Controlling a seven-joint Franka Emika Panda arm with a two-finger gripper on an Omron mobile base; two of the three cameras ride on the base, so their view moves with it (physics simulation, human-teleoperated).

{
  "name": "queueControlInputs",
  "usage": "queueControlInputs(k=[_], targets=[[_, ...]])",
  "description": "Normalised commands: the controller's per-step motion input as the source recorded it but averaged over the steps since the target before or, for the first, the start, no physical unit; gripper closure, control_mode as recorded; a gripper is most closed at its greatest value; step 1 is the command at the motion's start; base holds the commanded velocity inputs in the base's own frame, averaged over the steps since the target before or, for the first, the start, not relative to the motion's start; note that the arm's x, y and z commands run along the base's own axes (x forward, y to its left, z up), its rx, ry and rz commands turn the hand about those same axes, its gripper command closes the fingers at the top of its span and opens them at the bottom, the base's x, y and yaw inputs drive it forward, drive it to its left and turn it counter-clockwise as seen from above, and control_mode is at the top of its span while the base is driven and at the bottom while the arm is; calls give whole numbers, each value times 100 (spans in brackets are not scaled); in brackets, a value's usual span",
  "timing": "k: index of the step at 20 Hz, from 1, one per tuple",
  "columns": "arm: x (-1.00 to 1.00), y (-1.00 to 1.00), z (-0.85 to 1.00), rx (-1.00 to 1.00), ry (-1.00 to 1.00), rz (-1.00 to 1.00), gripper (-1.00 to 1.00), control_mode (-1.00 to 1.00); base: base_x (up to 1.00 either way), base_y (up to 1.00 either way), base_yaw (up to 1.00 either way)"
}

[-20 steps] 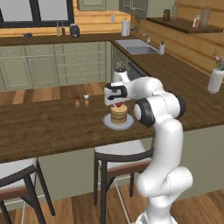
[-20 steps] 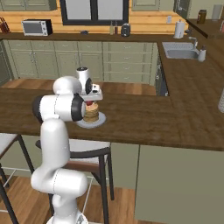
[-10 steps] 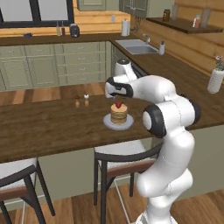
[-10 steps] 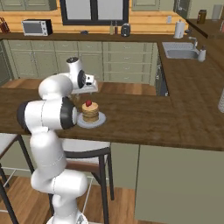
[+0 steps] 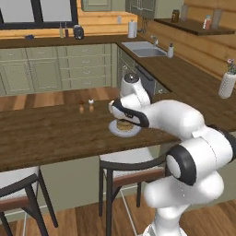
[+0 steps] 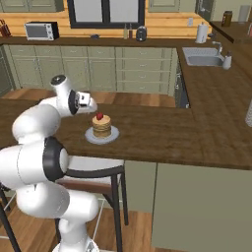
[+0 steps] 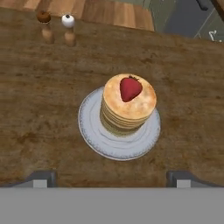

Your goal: Take the strawberry from the fridge and place it on top of the pancake, located on the dining counter.

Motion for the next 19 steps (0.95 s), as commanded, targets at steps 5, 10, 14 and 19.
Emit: queueControlInputs(k=[5,10,14,19], targets=[[-100,32,49,0,-10,-4,-100,-100,0,0,0],[-100,24,54,-3,1,-1,-100,-100,0,0,0],[-100,1,8,-1,22,0,-100,-100,0,0,0],[-90,0,2,-1,20,0,-100,-100,0,0,0]])
